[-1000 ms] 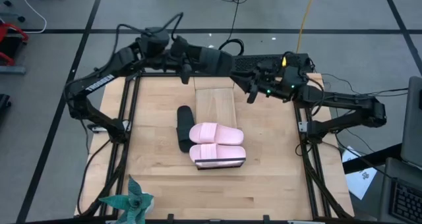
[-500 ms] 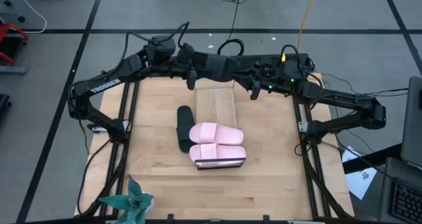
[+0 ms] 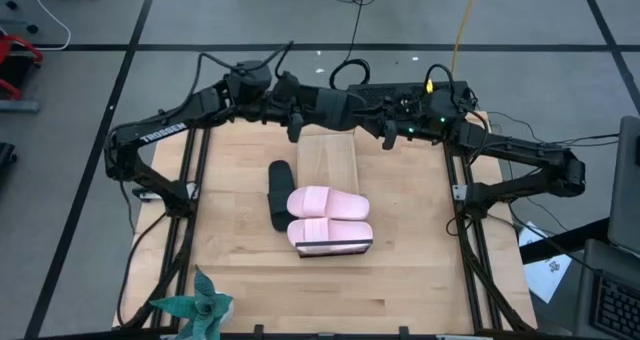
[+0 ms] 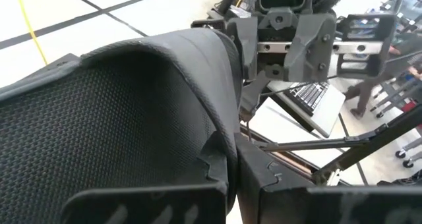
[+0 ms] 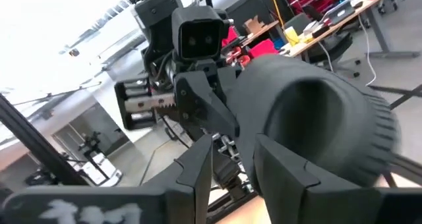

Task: Pick and place slides into the shelf
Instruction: Put the left black slipper on the shelf

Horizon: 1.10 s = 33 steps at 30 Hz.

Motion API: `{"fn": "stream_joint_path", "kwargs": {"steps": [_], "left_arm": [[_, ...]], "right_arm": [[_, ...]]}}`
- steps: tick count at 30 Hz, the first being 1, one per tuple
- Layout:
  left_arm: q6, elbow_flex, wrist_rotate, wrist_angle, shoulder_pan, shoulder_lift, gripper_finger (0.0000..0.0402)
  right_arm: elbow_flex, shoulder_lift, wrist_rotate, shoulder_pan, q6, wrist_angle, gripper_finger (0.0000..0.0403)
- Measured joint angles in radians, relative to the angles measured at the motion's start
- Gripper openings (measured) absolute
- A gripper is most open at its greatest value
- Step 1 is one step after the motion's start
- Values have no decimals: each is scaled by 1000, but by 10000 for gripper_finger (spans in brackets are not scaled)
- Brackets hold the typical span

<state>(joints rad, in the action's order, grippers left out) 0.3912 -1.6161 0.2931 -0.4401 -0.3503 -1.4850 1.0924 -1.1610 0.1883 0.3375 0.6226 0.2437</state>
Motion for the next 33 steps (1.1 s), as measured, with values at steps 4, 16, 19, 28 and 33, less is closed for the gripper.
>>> {"fn": "stream_joint_path", "kwargs": {"steps": [4,16,19,28,33], "left_arm": [[-1,1,-3,15,17,-20,0],[-12,1,-21,10,22,-14,0],[-12,1,-14,8,22,-14,0],[-9,1,-7,-4,22,-14,0],[5,1,12,-8,25,-14,0]], "right_arm": [[0,-21,27,7,63,-1,126],[0,-44,79,51,68,24,192],[1,-42,79,55,64,10,186],[1,-43,68,55,23,-25,167],[1,-43,32,55,-5,-53,160]]}}
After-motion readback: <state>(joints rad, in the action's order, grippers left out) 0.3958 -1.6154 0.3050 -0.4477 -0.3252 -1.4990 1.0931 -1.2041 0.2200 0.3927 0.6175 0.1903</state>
